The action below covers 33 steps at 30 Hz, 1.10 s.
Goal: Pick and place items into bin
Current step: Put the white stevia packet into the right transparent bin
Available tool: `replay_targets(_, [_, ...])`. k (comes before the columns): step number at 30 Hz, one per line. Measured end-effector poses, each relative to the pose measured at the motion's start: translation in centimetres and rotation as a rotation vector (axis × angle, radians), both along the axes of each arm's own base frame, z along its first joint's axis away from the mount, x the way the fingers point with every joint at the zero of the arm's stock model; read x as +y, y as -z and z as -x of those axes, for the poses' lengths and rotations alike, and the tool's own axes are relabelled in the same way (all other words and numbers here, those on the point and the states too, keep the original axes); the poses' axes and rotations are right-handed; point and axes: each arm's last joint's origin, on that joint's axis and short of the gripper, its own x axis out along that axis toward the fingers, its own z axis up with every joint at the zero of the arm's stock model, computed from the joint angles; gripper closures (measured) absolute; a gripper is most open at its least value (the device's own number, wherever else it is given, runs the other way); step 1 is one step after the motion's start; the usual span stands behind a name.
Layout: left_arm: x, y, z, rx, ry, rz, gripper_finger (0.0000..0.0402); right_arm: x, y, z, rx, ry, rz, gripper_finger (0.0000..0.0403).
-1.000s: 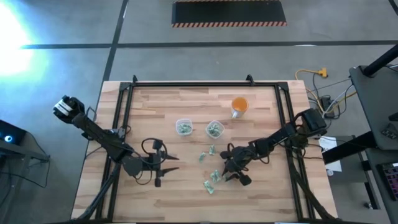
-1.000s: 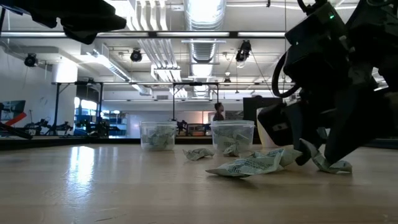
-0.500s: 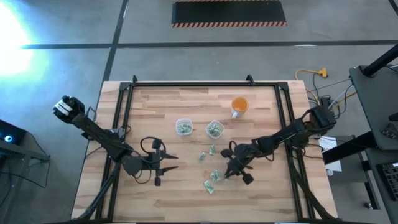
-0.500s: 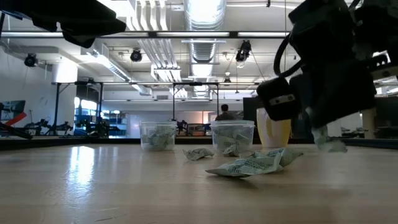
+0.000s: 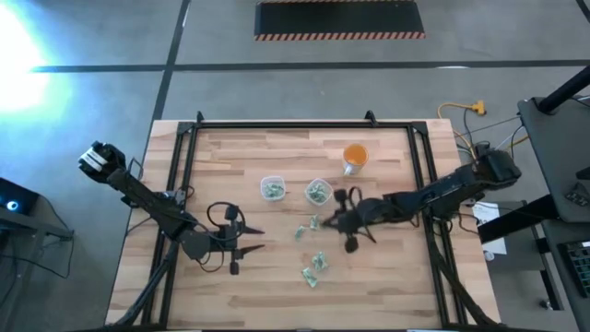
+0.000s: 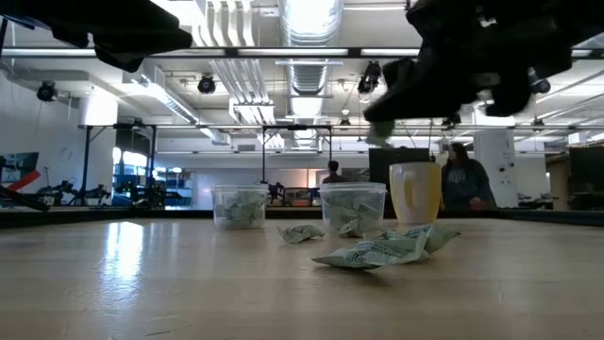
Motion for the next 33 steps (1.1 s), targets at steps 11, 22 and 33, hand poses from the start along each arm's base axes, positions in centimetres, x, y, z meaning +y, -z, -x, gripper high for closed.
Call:
replay_targets(11, [0.1,0.0,0.0,-0.005,-0.03,-0.007,0.0257,-5.0,-2.3,0.1,-0.102,0.382,0.041,0.0394])
replay_targets(22, [0.1,0.0,0.0,-0.007,-0.032,-0.005,0.0257,-7.7,1.4,-1.1,0.023,0.456,-0.003,0.0394])
replay_targets(33, [0.1,-0.1,-0.1,-0.013,-0.04,-0.003,0.0257,-7.8,2.9,-2.1,0.056,0.417,-0.013,0.0394])
